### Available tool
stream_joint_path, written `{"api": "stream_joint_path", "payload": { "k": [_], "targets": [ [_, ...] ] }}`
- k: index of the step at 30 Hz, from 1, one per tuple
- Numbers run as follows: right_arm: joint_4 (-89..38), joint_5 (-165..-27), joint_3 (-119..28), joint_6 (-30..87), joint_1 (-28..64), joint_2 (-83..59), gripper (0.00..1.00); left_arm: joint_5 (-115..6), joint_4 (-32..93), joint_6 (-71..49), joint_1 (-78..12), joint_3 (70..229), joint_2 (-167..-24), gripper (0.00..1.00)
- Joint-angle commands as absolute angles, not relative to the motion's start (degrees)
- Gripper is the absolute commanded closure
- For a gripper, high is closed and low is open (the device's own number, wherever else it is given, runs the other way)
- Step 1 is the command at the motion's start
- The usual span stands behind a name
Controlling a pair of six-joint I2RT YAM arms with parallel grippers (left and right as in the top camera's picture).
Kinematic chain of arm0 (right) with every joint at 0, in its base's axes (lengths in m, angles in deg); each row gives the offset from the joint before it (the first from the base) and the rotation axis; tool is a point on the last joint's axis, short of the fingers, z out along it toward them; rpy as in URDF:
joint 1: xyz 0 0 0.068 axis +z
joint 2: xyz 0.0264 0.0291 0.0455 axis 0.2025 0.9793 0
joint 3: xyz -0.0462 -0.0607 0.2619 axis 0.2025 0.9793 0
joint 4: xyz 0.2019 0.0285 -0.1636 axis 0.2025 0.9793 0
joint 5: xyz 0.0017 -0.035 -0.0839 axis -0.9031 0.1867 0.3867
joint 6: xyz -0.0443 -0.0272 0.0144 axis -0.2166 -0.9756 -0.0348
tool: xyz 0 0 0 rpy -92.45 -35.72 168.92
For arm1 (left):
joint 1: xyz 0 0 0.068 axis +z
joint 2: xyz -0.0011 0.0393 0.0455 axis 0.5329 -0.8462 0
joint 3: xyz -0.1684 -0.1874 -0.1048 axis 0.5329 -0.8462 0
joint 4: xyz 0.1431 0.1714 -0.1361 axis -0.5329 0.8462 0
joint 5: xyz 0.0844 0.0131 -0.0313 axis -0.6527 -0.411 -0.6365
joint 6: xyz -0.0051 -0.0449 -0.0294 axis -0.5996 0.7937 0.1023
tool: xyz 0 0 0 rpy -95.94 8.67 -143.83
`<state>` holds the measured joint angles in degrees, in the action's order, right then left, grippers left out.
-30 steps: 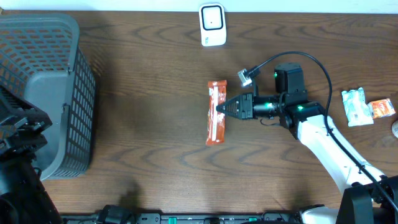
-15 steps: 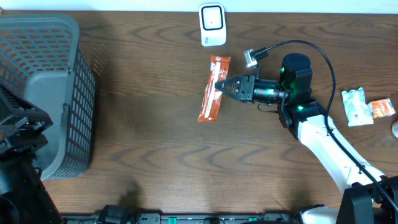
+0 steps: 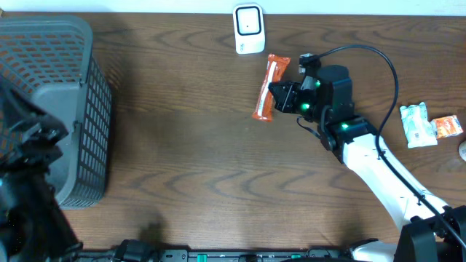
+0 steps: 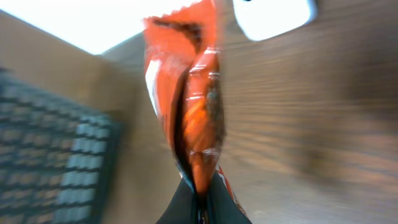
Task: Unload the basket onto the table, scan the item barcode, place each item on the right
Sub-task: 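Hold the red chocolate bar up against the scanner with the right gripper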
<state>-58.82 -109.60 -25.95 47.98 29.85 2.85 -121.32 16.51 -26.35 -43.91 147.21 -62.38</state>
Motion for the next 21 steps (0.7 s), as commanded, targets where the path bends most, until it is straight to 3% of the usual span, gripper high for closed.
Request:
{"api": "stream_joint_path", "payload": {
  "k": [1, 6, 12, 21],
  "targets": [
    [-54.3, -90.6, -31.7, 34.9, 33.2, 1.7, 0.98, -121.4, 16.4, -25.8, -43.7, 146.6, -65.1, 0.02],
    [-53.0, -79.2, -36.5, 22.5, 36.1, 1.8, 0.98, -121.4, 16.0, -25.8, -43.7, 146.6, -68.5, 0.02],
    [-58.6, -78.1, -41.2, 14.1, 35.4, 6.1, 0.99, -121.4, 14.7, -25.8, -43.8, 146.6, -70.8, 0.02],
    [-63.1, -77.2, -58.7, 5.5, 33.6, 23.5, 0.98, -121.4, 14.7, -25.8, -43.7, 146.6, -71.0, 0.02]
  ]
}}
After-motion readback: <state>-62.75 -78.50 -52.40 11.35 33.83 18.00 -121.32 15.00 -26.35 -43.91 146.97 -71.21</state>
